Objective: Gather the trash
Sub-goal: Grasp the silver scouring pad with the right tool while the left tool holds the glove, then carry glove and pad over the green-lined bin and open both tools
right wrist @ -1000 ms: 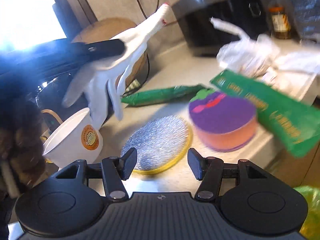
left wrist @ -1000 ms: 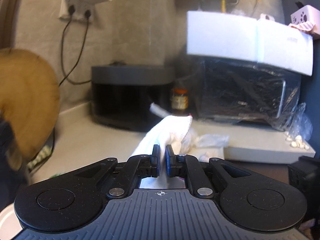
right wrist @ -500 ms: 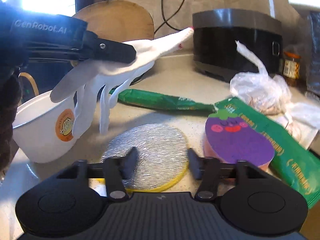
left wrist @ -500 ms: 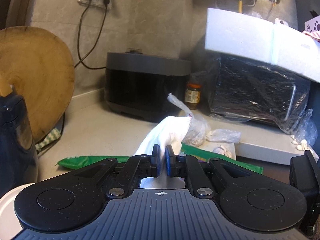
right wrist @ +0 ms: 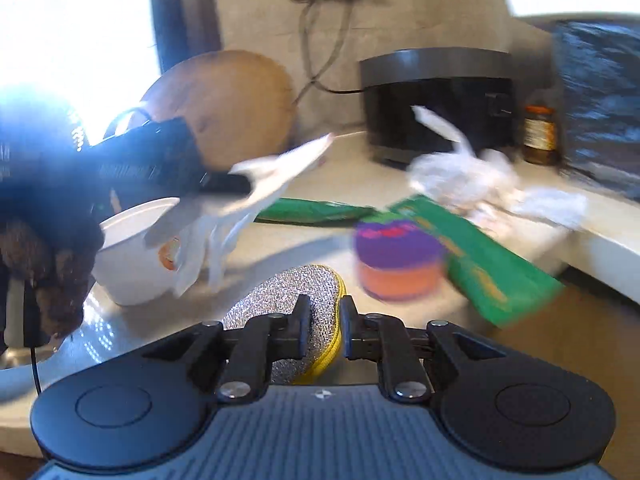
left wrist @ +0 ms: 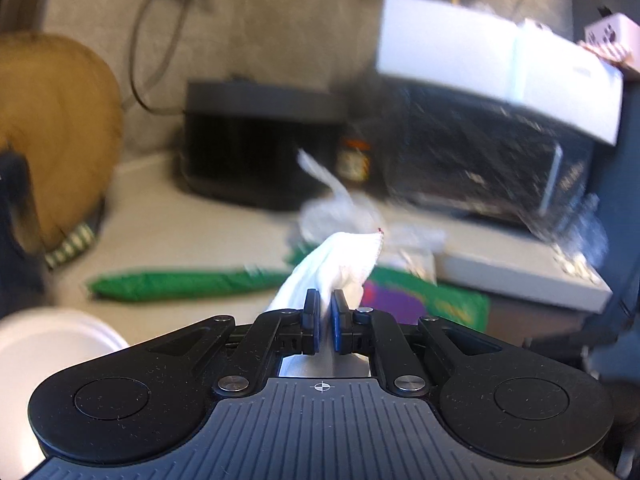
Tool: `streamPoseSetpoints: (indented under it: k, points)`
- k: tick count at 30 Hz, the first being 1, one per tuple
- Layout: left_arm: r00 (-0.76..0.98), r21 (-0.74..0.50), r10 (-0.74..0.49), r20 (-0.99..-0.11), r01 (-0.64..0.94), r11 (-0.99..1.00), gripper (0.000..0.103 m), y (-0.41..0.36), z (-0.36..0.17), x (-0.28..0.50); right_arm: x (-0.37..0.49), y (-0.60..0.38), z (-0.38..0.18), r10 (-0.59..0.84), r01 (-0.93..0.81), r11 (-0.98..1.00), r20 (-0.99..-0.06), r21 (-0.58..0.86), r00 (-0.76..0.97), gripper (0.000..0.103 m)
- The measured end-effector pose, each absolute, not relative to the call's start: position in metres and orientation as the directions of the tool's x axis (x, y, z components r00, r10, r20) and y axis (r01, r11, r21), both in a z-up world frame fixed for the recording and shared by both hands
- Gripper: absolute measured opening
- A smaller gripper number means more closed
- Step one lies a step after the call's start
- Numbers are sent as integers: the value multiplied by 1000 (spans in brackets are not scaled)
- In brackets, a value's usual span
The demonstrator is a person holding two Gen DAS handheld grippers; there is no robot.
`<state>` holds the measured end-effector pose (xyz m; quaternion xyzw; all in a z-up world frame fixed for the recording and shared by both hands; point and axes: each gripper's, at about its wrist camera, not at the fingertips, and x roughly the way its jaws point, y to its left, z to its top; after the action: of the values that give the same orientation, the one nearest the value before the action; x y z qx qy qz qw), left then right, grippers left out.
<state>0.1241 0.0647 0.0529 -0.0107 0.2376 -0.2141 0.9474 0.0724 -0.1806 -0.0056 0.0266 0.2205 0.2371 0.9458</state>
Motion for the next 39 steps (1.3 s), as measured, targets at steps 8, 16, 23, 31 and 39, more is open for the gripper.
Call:
streamPoseSetpoints:
  k: [8, 16, 23, 31, 39]
  points:
    - [742, -88, -436, -509, 459, 884, 10, 37, 32, 106, 89, -209, -37, 499, -345, 853, -415, 392, 761, 77]
    - [789, -29, -406, -460, 444, 896, 10, 23, 47, 81, 82, -219, -34, 667, -451, 723, -357, 524, 654, 24]
    - [765, -77, -521, -379, 535, 841, 10, -29, 50, 51, 22, -287, 7, 443, -351, 877, -271, 328, 855, 15]
    - [591, -143, -616, -521, 650, 746, 10, -127, -17, 63, 4, -378, 25, 147, -92, 975, -277, 203, 950, 14]
    - [416, -304, -601, -683, 585, 751, 10, -198, -126, 132, 55, -432, -63, 19, 103, 972, -506, 211, 862, 14]
